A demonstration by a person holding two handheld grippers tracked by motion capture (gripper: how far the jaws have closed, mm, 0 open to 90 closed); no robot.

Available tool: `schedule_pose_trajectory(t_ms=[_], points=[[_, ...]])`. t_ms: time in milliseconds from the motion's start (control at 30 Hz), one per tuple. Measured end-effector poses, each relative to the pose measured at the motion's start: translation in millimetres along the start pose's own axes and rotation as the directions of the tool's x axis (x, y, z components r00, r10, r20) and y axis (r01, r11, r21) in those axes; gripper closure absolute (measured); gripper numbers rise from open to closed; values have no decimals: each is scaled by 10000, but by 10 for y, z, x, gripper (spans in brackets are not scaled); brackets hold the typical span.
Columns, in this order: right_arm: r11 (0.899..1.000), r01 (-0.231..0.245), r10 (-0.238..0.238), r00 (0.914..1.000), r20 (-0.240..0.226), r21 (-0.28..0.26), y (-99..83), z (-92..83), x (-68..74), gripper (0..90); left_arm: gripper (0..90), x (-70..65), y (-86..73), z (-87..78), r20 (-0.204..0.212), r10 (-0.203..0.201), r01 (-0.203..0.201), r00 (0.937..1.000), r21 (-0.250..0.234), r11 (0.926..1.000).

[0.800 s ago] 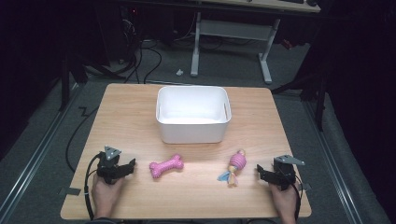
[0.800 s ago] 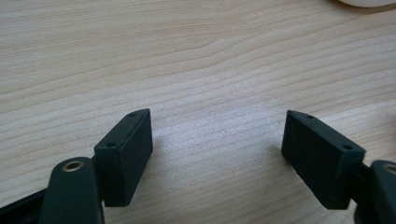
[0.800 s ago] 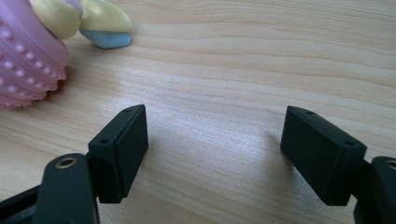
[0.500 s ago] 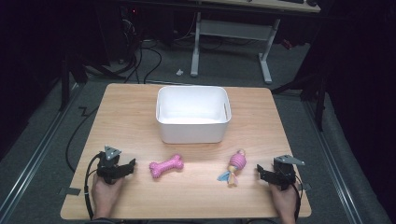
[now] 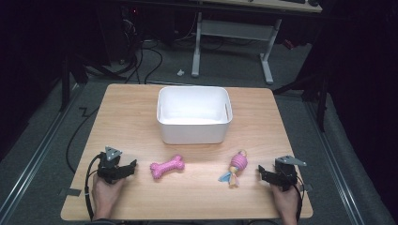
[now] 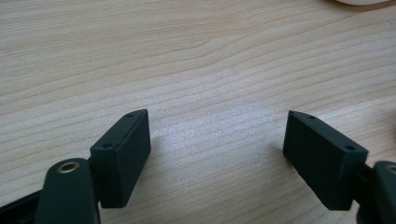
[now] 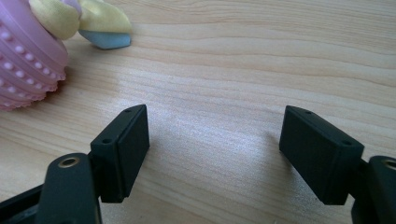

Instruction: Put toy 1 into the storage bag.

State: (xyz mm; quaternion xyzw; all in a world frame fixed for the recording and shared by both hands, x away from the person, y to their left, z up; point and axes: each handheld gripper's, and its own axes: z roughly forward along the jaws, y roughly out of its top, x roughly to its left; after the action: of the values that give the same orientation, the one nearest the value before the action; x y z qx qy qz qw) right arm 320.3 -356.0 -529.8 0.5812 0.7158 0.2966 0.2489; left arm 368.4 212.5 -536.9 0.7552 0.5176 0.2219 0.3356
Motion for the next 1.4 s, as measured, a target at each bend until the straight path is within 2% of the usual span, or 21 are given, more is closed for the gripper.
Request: schedule_pose_trajectory(t_ms=[333, 567, 733, 1000, 1200, 1400], points=[[10000, 21, -21, 10000, -3, 2, -1, 0, -1, 243, 229, 47, -9, -16, 434, -148, 152, 9989, -106, 9998], [10000, 14, -14, 10000, -5, 6, 0, 0, 0, 243, 239, 27, 4, -71, 817, -233, 250, 9964, -199, 9995], [10000, 12, -12, 10000, -4, 5, 0, 0, 0, 243, 237, -21, 50, -113, 858, 99, -81, 9963, -217, 9997], [10000, 11, -11, 10000, -3, 7, 0, -1, 0, 243, 237, -100, 88, -187, 1079, 353, -313, 9935, -384, 9988], [10000, 8, -8, 10000, -9, 9, 0, -1, 0, 243, 233, -179, 154, -241, 1336, 512, -449, 9897, -498, 9977], [10000, 8, -8, 10000, -9, 10, 0, -1, 0, 243, 229, -293, 253, -289, 1543, 946, -864, 9835, -590, 9945]])
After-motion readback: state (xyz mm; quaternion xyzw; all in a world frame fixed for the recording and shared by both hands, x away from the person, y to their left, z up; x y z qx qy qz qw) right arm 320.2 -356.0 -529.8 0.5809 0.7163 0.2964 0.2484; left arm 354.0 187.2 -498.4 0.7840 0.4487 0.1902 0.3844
